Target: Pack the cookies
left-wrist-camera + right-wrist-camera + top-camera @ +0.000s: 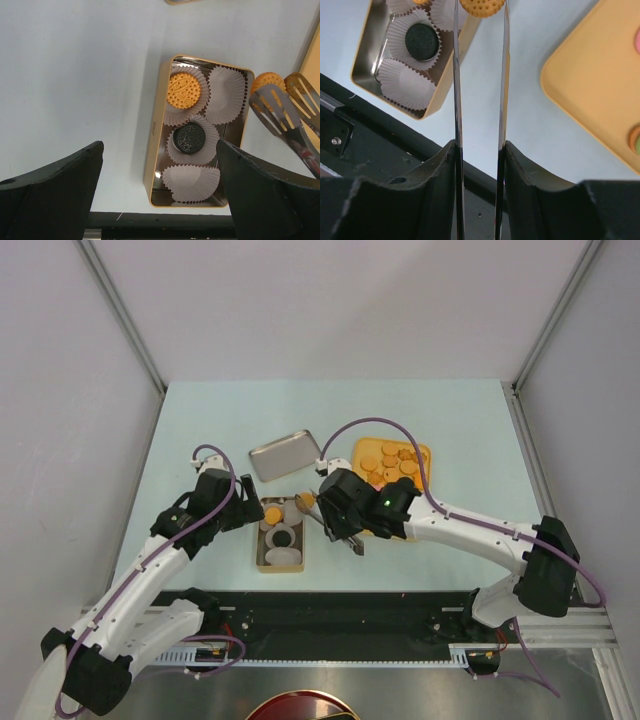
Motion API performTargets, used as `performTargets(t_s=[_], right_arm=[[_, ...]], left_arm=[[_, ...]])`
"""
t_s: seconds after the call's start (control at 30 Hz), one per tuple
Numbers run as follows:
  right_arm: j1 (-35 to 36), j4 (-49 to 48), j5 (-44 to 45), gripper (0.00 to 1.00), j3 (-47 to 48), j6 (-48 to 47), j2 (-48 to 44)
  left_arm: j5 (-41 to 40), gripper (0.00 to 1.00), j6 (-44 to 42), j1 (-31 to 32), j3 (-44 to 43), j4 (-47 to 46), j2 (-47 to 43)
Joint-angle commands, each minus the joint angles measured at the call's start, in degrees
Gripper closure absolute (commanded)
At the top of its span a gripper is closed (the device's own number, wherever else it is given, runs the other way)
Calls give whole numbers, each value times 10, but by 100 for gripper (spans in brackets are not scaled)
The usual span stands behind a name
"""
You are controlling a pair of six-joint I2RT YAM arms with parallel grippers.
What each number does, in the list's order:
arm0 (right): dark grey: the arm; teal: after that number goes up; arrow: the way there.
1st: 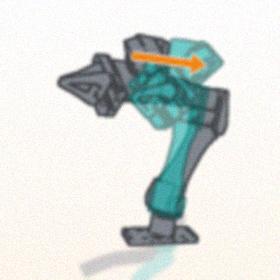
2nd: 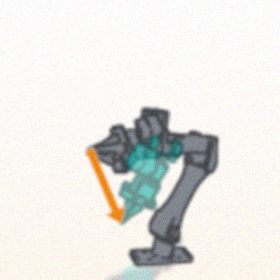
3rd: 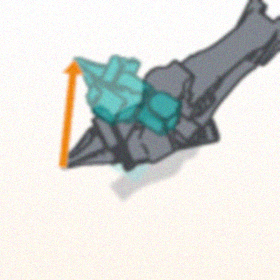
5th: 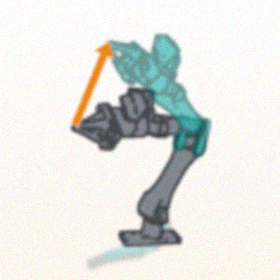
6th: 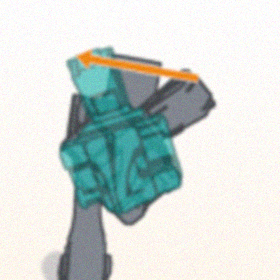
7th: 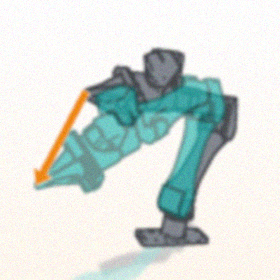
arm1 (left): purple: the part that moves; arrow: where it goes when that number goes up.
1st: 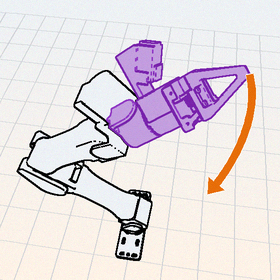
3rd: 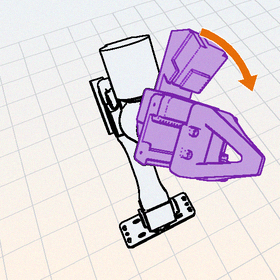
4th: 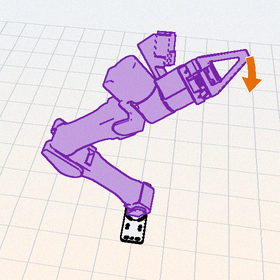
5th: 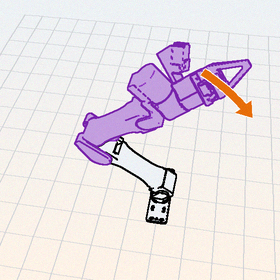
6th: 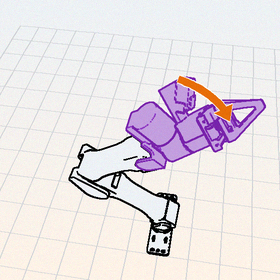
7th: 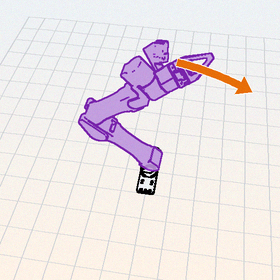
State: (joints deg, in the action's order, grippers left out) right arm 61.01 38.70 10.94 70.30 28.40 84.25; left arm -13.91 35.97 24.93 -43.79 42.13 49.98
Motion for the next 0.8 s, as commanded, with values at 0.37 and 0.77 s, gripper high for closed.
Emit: performTargets(t_s=[0.37, 0.77], right_arm=[[95, 15, 2, 68, 48, 4, -15], [159, 32, 18, 68, 32, 35, -11]], left_arm=[[-9, 0, 3, 3, 2, -6, -5], [-12, 0, 4, 3, 2, -5, -7]])
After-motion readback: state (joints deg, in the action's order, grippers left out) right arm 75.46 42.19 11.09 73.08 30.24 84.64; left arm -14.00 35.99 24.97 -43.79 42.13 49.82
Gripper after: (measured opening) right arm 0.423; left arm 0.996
